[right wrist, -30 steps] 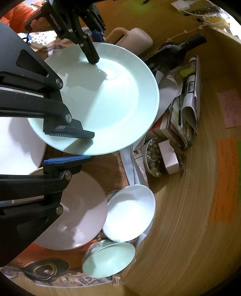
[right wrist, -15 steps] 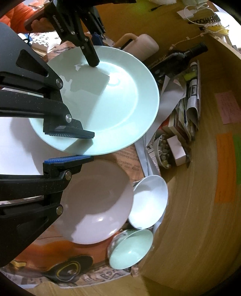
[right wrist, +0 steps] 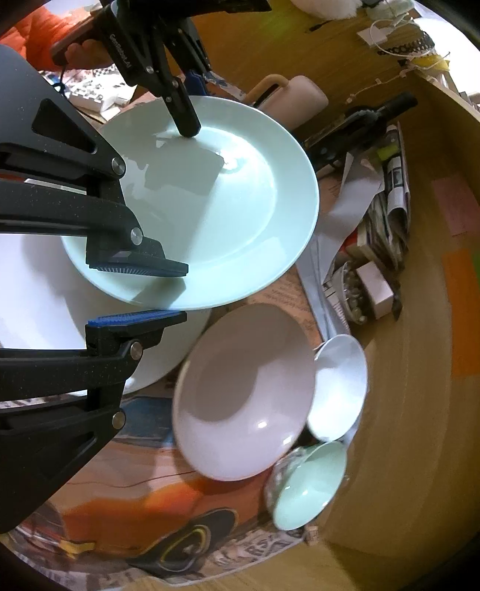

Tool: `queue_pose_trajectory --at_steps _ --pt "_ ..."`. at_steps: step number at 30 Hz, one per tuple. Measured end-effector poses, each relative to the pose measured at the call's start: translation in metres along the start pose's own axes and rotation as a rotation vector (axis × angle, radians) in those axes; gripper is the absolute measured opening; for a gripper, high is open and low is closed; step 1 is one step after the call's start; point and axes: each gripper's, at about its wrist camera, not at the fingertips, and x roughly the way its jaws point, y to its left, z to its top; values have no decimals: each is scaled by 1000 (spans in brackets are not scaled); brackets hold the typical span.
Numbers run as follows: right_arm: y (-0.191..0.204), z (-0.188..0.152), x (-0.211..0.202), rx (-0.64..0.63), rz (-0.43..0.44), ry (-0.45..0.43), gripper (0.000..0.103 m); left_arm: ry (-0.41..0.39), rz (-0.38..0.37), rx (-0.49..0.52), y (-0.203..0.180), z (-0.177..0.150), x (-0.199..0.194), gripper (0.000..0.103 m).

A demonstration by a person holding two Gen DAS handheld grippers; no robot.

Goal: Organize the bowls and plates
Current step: 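Lift the mint green plate with both grippers and carry it toward the plate stack, then lower the mint green plate onto the white plate and open both grippers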

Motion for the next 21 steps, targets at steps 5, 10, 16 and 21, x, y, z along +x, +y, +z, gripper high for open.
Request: queue_pose_trajectory --at_steps 5,10,16,21 --pt "-10 -14 -2 30 6 12 16 25 -9 18 -11 -7 5 35" --pt "-18 -24 -3 52 20 26 16 44 -16 22 -20 -15 10 35" --pt "-26 -34 -1 68 21 43 16 70 -26 29 -29 -24 17 36" --pt "-33 -39 1 98 37 53 17 85 -35 36 -33 -27 19 36"
